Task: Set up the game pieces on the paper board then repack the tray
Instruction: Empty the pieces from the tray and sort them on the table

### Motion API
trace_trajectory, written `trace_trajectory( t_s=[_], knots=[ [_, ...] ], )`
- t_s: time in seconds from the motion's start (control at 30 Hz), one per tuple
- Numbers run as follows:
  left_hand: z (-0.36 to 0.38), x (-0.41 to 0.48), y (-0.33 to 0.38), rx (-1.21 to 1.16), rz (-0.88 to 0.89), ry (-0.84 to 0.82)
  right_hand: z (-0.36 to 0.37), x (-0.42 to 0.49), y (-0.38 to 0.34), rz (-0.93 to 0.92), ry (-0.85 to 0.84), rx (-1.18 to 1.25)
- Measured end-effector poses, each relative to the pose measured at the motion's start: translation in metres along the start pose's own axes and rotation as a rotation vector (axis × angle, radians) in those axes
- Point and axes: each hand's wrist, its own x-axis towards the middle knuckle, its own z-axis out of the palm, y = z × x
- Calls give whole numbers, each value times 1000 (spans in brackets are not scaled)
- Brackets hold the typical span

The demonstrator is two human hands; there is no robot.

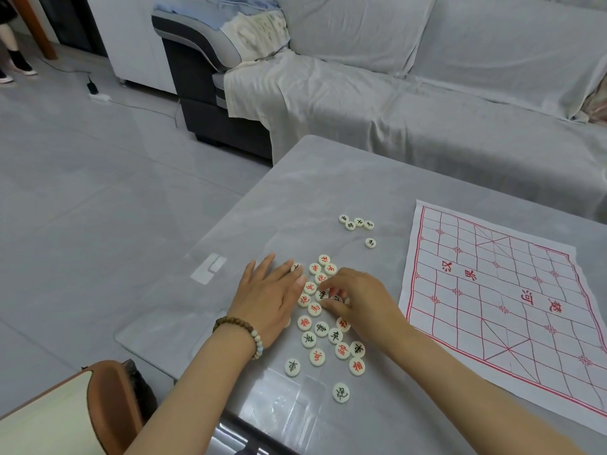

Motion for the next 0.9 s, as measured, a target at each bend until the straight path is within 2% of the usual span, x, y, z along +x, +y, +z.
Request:
trace_trajectory(
  t_s=[0.13, 0.23, 0.4, 0.53, 0.67, 0.8, 0.9],
  knots=[
    [0, 5, 1, 5, -7, -9, -13, 5, 8, 77, 150, 97],
    [2, 13, 2, 0, -1, 1, -20, 9, 18, 104, 200, 159],
    [9, 28, 2, -26, -9, 2, -19, 30, 48, 241, 297, 78],
    [12, 42, 8, -68, -2, 19, -14, 41, 61, 294, 194, 47],
    [13, 46, 12, -103, 23, 39, -18, 21, 44, 165, 219, 76],
    [8, 40, 7, -172, 22, 114, -21, -8, 22, 31, -24, 23],
    [5, 32, 4, -218, 11, 150, -17, -13, 20, 32, -42, 0]
  ],
)
